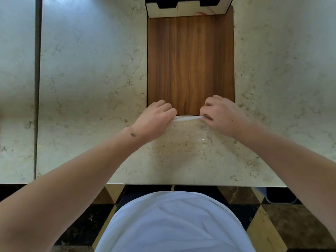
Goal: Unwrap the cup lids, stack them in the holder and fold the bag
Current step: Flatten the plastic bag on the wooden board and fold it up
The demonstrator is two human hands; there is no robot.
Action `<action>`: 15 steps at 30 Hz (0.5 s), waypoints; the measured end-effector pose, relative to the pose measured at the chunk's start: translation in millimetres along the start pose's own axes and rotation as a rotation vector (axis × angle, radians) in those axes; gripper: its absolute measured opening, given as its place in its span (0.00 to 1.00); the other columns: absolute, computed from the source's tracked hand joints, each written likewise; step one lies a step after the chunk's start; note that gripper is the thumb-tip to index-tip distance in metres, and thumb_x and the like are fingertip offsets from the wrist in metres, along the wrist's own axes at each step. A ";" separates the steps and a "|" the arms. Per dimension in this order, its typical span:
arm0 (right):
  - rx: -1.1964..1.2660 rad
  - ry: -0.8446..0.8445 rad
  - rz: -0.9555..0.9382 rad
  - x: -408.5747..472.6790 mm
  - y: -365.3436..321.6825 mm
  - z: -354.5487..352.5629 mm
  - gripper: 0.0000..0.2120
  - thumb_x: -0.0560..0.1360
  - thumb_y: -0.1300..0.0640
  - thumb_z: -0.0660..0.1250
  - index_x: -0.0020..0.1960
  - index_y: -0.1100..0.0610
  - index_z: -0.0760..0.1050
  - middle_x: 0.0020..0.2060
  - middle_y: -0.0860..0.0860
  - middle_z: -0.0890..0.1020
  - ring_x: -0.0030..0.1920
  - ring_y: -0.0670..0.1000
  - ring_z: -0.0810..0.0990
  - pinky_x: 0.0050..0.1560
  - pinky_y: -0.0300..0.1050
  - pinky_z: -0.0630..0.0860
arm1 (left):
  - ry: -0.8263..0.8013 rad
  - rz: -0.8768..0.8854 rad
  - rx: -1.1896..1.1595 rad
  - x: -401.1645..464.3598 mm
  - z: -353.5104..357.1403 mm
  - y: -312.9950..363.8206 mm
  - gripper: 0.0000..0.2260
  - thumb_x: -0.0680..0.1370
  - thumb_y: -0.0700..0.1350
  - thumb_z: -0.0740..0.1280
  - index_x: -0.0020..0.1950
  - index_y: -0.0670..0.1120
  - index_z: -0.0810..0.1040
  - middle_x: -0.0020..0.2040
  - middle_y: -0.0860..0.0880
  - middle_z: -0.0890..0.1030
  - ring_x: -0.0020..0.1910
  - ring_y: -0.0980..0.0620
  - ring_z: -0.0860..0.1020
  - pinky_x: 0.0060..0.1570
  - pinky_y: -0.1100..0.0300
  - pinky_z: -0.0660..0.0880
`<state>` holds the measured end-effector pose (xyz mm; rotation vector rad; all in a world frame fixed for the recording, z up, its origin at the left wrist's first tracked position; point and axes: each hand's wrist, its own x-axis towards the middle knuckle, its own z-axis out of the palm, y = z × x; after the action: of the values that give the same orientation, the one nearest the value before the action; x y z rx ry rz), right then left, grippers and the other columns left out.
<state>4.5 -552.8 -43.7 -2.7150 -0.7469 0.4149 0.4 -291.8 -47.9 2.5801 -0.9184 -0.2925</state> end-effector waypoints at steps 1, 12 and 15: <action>-0.035 0.036 -0.029 -3.3 -1.9 1.9 0.08 0.79 0.62 0.68 0.41 0.59 0.81 0.40 0.53 0.78 0.42 0.54 0.75 0.40 0.52 0.76 | -0.004 0.041 0.035 -2.0 1.5 0.3 0.08 0.75 0.29 0.68 0.41 0.40 0.75 0.39 0.44 0.78 0.40 0.44 0.73 0.40 0.50 0.74; -0.210 0.199 -0.103 -40.2 -12.7 30.7 0.15 0.80 0.55 0.61 0.57 0.62 0.82 0.50 0.56 0.82 0.49 0.57 0.77 0.43 0.55 0.72 | -0.005 0.134 0.099 -29.5 8.4 -5.5 0.10 0.82 0.41 0.64 0.52 0.42 0.84 0.50 0.45 0.83 0.46 0.42 0.78 0.45 0.47 0.75; -0.147 0.188 -0.049 -43.2 -11.6 31.5 0.14 0.83 0.54 0.62 0.59 0.59 0.83 0.51 0.54 0.82 0.49 0.56 0.76 0.43 0.54 0.73 | 0.045 0.041 0.024 -30.3 10.5 -0.1 0.09 0.82 0.44 0.67 0.48 0.43 0.86 0.48 0.45 0.82 0.44 0.43 0.76 0.44 0.47 0.76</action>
<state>-47.2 -559.9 -59.9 -2.8138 -0.8176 0.0947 -26.0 -275.4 -55.4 2.5754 -0.9629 -0.2118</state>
